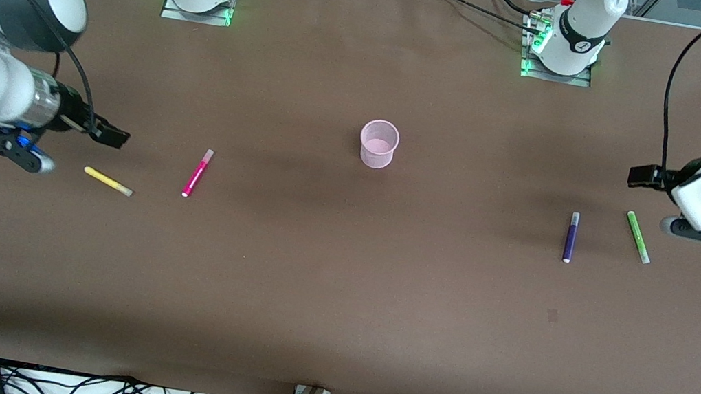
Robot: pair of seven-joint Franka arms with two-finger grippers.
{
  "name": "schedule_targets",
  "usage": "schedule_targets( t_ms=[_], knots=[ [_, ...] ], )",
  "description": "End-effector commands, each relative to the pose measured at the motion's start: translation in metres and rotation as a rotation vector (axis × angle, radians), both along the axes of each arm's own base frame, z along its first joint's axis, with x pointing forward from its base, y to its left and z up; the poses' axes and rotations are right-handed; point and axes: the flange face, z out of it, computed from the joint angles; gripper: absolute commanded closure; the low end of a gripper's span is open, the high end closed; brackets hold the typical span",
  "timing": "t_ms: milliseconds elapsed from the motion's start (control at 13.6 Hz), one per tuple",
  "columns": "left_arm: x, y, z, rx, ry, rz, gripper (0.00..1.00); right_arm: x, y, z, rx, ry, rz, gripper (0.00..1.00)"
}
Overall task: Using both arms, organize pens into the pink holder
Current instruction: 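Reach the right gripper to the magenta marker while the left gripper reaches the purple marker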
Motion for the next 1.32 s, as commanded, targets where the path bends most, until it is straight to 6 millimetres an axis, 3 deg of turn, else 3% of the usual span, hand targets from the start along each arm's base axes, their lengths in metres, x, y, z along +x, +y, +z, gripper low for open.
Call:
schedule_targets(
  t_ms=[0,366,586,879,1099,1246],
  knots=[
    [0.017,0.01,-0.059,0.001,0.034,-0.089,0.0,-0.004,0.005,-0.049,-0.026,-0.019,-0.091,0.0],
    [-0.002,0.015,-0.149,-0.01,-0.085,-0.095,0.0,-0.022,0.024,-0.123,-0.051,-0.055,-0.206,0.0],
    [0.0,0.012,-0.169,-0.013,-0.157,-0.106,0.0,-0.022,0.03,-0.16,-0.047,-0.08,-0.248,0.0],
    [0.017,0.009,-0.219,-0.022,-0.25,-0.125,0.0,-0.027,0.039,-0.194,-0.039,-0.1,-0.26,0.0],
    [0.01,0.006,-0.247,-0.029,-0.226,-0.132,0.0,-0.03,0.048,-0.219,-0.037,-0.093,-0.26,0.0],
    [0.007,0.004,-0.263,-0.033,-0.235,-0.136,0.0,-0.031,0.055,-0.22,-0.041,-0.095,-0.27,0.01]
  ],
)
